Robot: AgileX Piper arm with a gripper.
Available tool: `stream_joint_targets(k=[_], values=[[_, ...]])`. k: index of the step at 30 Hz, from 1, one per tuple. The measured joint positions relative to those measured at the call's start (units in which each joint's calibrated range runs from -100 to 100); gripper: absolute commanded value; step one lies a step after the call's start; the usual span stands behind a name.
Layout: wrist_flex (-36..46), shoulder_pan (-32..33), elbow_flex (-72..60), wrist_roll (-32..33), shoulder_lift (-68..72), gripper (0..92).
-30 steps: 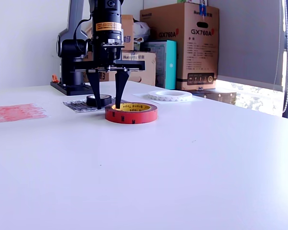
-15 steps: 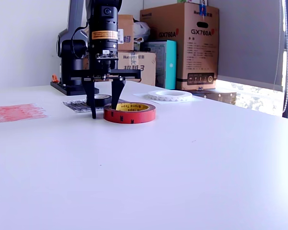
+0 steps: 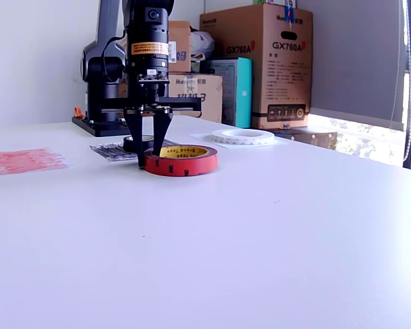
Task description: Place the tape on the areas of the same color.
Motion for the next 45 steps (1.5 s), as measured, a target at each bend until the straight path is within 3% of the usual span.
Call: stream_joint_targets(k=[8,14,19,29,45], values=[[-0.15,0.73,-0.90,-2.37,-4.37,0.0],[-1.88,-2.40,2.30,-6.76,-10.32,0.0],[-6.20,-6.77,8.77,-10.76,-16.38,0.0],[-7.06,-16.34,20.62,-17.28,-23.44,0.0],[-9.96,-31.02,21.16,-21.67,-23.44,0.0]])
